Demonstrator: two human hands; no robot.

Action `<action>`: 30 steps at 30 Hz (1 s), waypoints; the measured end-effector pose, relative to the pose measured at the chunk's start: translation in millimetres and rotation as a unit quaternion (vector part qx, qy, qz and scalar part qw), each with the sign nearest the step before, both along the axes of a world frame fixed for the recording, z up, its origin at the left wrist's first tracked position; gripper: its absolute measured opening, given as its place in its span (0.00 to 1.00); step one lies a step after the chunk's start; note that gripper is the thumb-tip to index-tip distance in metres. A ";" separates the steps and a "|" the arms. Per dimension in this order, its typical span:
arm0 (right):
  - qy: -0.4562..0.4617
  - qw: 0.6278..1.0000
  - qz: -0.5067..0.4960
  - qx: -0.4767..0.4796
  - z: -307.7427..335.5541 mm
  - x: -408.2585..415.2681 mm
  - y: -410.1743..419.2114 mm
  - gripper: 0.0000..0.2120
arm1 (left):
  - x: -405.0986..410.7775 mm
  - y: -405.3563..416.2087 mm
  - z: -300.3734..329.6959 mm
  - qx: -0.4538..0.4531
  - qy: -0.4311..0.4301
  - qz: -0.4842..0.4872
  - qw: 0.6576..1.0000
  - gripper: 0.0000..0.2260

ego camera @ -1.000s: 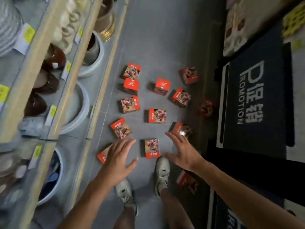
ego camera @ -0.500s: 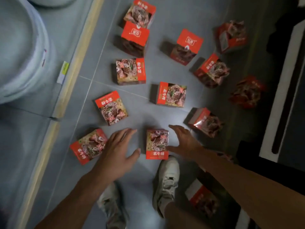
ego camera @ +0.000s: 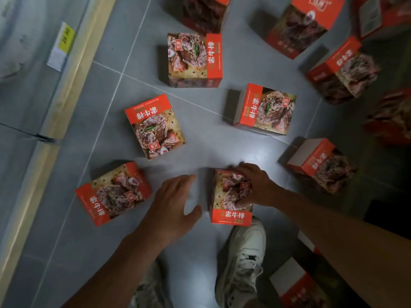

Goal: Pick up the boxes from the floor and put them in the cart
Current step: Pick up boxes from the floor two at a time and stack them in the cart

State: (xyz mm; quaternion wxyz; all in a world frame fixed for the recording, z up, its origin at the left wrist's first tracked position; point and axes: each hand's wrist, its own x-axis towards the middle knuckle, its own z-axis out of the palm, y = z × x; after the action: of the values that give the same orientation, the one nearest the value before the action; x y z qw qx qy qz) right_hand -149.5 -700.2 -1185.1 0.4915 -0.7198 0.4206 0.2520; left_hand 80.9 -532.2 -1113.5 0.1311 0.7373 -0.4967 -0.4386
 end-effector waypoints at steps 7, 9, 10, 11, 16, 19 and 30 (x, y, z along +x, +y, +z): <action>-0.030 0.991 -0.132 0.019 18.0 -11.3 23.5 0.42 | -1.0 32.8 7.9 0.014 0.014 0.005 1.000 0.33; -0.010 0.989 -0.147 -0.019 29.8 -12.4 33.4 0.39 | 3.9 41.1 15.7 0.018 0.014 0.006 1.000 0.33; -0.001 0.989 -0.144 -0.041 34.8 -14.0 38.5 0.40 | 7.1 44.7 19.6 0.019 0.013 0.007 1.000 0.32; 0.007 0.989 -0.131 -0.062 38.1 -15.2 42.8 0.42 | 10.4 48.2 23.6 0.022 0.011 0.010 1.000 0.32; 0.078 0.989 -0.045 -0.117 63.8 -0.9 56.2 0.50 | 31.4 65.7 42.1 0.050 0.003 0.031 0.998 0.34; 0.073 0.990 -0.028 -0.118 84.0 9.7 56.8 0.49 | 49.1 74.6 48.5 0.082 -0.009 0.055 0.995 0.38; -0.063 0.984 -0.130 -0.104 113.3 65.4 48.3 0.47 | 116.5 51.3 29.1 0.144 -0.044 0.148 0.977 0.45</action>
State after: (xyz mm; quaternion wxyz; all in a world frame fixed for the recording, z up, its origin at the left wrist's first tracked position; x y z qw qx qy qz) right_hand -84.1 -651.9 -1071.7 0.4677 -0.7208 0.5026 0.0955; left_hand 197.4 -480.9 -1084.4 0.0650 0.8324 -0.3189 -0.4485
